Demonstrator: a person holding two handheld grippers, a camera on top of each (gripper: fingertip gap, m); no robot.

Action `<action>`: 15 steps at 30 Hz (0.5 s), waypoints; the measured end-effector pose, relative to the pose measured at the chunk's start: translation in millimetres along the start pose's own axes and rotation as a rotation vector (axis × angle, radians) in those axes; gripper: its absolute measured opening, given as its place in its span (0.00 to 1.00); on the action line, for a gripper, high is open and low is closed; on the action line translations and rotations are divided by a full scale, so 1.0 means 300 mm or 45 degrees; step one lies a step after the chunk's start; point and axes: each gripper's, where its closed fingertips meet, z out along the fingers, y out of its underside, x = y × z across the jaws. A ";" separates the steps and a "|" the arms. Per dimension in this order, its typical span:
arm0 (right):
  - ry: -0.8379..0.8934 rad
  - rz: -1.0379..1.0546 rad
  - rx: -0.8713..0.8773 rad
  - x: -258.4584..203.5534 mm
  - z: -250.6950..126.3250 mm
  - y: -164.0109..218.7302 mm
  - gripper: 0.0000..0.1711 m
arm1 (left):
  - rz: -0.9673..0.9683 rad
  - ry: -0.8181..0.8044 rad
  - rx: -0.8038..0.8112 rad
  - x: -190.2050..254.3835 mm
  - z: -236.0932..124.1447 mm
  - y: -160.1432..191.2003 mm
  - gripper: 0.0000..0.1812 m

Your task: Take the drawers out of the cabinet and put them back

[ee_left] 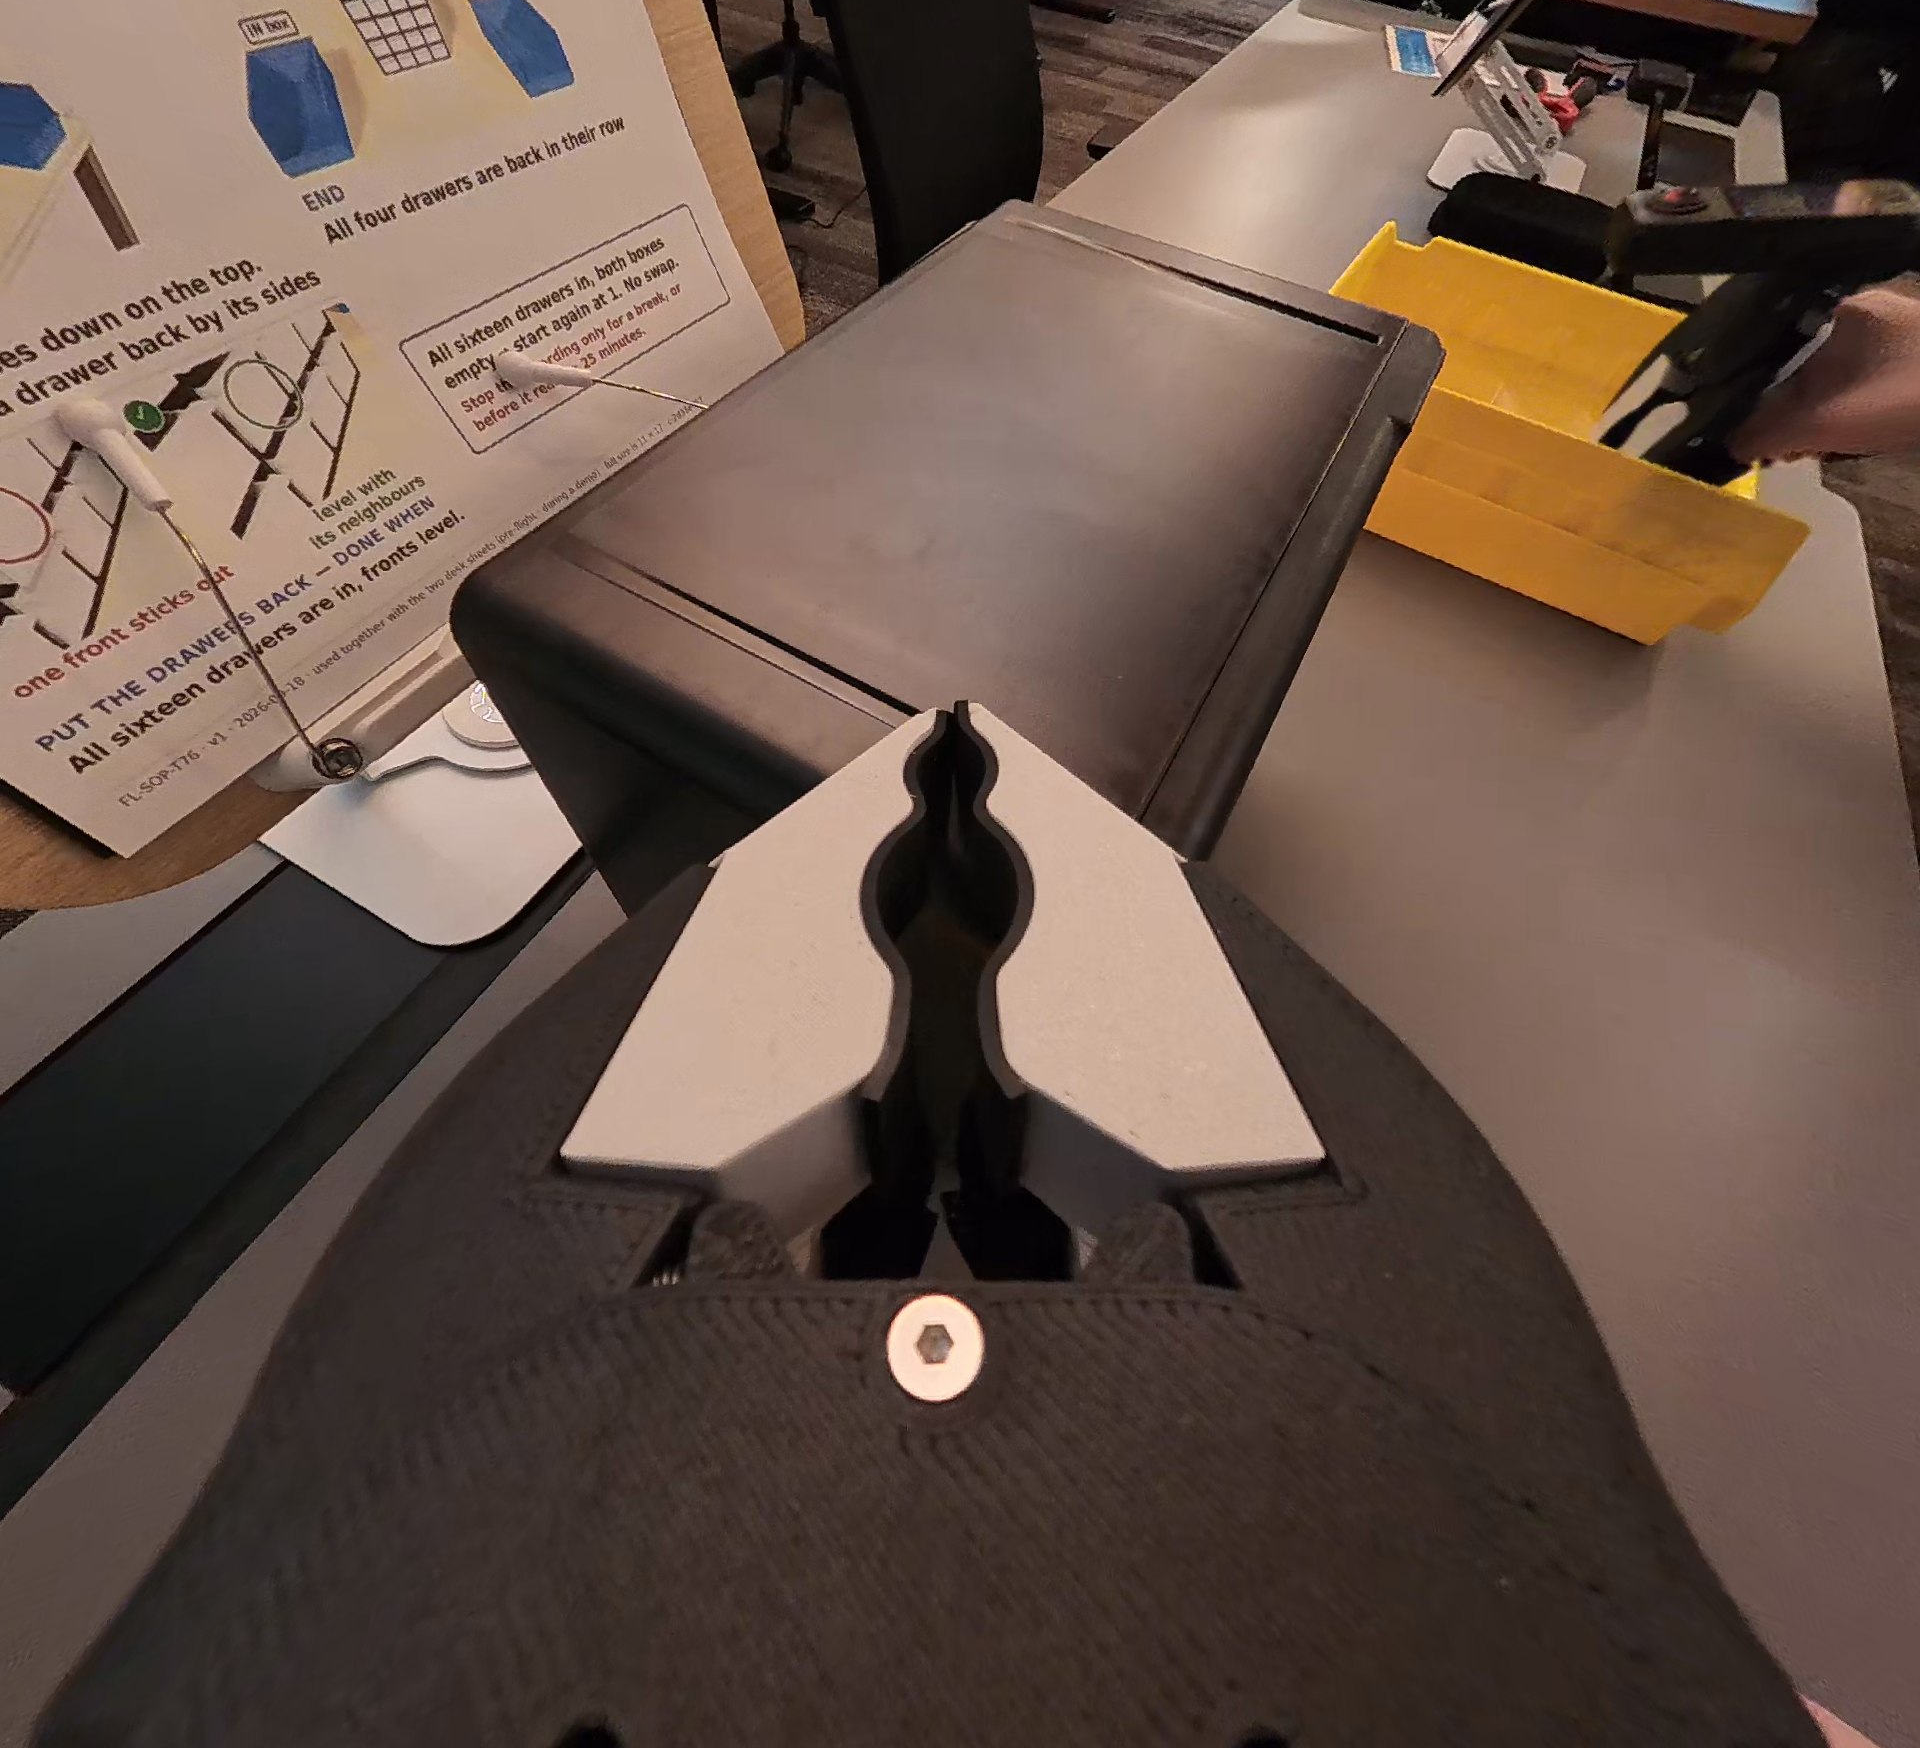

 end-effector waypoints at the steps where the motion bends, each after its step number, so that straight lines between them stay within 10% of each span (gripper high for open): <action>1: 0.005 -0.003 0.007 0.003 0.006 -0.010 0.06 | 0.001 0.000 0.000 0.000 0.000 0.000 0.00; 15: -0.121 -0.019 0.270 -0.019 -0.034 -0.118 0.17 | -0.004 0.011 0.008 0.000 0.000 0.000 0.00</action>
